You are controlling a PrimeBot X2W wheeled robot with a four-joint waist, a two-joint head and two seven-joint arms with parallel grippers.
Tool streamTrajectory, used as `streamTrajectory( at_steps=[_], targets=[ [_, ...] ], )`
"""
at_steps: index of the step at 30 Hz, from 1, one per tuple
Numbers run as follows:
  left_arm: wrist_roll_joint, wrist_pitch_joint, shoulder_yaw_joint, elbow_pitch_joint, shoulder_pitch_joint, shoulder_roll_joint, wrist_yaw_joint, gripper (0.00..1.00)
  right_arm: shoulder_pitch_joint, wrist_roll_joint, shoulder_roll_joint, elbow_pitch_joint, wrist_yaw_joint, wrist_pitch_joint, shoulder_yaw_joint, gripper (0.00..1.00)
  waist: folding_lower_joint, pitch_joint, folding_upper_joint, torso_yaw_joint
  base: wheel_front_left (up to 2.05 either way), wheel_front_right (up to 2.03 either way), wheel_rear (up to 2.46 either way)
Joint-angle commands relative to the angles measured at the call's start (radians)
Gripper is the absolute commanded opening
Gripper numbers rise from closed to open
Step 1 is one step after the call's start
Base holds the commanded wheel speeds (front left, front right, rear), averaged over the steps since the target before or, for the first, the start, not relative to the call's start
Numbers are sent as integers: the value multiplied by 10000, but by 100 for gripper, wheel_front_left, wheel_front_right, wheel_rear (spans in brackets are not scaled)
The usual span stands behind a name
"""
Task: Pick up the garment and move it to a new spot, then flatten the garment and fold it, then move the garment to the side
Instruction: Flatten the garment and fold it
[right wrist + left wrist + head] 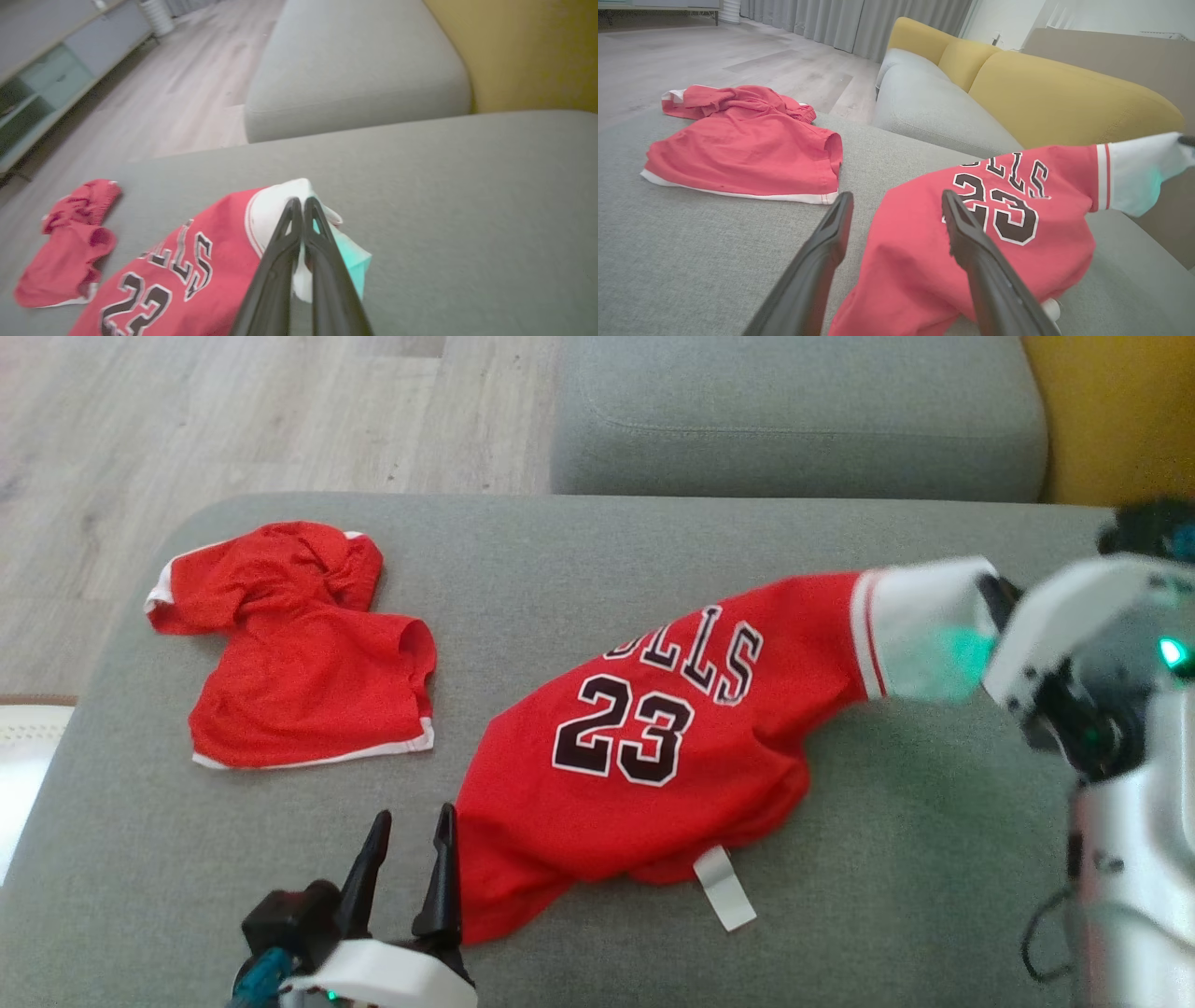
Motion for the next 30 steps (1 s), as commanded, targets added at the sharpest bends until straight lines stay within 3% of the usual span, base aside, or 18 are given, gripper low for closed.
streamTrajectory(
  at_steps=[1, 9, 17, 18, 20, 21, 22, 30],
  targets=[
    [84, -124, 287, -302, -599, -45, -57, 100, -97, -620, 9, -285, -7, -309, -195, 0, 0, 81, 0, -109, 0, 0, 0],
    [240, -124, 346, -187, -668, -45, -204, 100, 1121, -1672, 45, 570, -7, -951, -1042, 0, 0, 234, 0, -353, 0, 0, 0],
    [330, -124, 275, -81, -804, -45, -299, 100, 1254, -2050, 93, 1782, -7, -2278, -1071, 0, 0, 392, 0, -494, 0, 0, 0],
    [336, -124, 276, -71, -821, -45, -306, 100, 1205, -2090, 94, 1919, -7, -2468, -1047, 4, 0, 404, 0, -500, 0, 0, 0],
    [346, -124, 278, -53, -847, -45, -317, 100, 1123, -2229, 95, 2145, -7, -2831, -893, 54, 0, 419, 0, -505, 0, 0, 0],
    [350, -124, 280, -48, -854, -45, -320, 100, 1092, -2331, 96, 2238, -7, -3015, -809, 85, 0, 424, 0, -509, 0, 0, 0],
    [354, -124, 279, -44, -857, -45, -320, 100, 1071, -2482, 96, 2311, -7, -3187, -690, 100, 0, 426, 0, -512, 0, 0, 0],
    [363, -124, 263, -50, -753, -45, -275, 100, 1245, -3821, -96, 2111, -7, -4954, -140, 100, 0, 357, 0, -574, 0, 0, 0]
  ],
)
